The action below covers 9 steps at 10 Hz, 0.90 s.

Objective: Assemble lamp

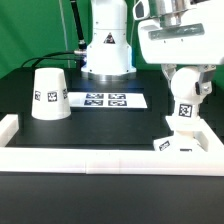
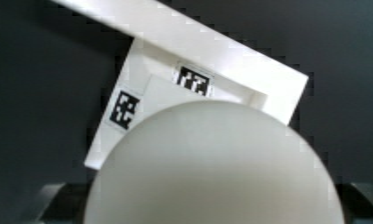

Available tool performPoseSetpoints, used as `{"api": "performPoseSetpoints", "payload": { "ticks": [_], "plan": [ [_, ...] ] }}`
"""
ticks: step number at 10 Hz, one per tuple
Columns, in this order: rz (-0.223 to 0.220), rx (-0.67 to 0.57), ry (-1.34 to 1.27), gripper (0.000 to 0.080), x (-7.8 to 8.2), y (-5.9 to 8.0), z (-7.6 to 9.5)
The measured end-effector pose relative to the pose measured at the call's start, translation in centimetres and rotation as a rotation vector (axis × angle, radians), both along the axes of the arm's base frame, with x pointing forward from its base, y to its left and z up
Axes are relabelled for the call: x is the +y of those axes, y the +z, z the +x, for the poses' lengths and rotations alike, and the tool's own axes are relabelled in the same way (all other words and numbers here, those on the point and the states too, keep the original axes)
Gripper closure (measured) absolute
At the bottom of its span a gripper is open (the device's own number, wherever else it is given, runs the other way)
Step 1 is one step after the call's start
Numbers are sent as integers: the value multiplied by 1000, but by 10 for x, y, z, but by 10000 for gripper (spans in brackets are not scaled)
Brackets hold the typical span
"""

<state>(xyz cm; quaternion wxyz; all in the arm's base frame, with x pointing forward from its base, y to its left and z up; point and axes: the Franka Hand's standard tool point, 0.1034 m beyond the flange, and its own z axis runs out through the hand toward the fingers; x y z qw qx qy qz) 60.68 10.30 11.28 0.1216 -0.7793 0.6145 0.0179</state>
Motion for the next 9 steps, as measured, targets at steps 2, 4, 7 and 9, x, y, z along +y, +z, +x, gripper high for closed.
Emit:
{"api": "performPoseSetpoints", "payload": {
  "ticks": [2, 4, 7, 9],
  "plan": [
    [40, 31, -164, 220, -1, -1, 1],
    [41, 30, -167, 167, 0, -1, 1],
    [16, 17, -3, 103, 3, 0, 1],
    [1, -16, 159, 101, 4, 2, 1]
  ]
}}
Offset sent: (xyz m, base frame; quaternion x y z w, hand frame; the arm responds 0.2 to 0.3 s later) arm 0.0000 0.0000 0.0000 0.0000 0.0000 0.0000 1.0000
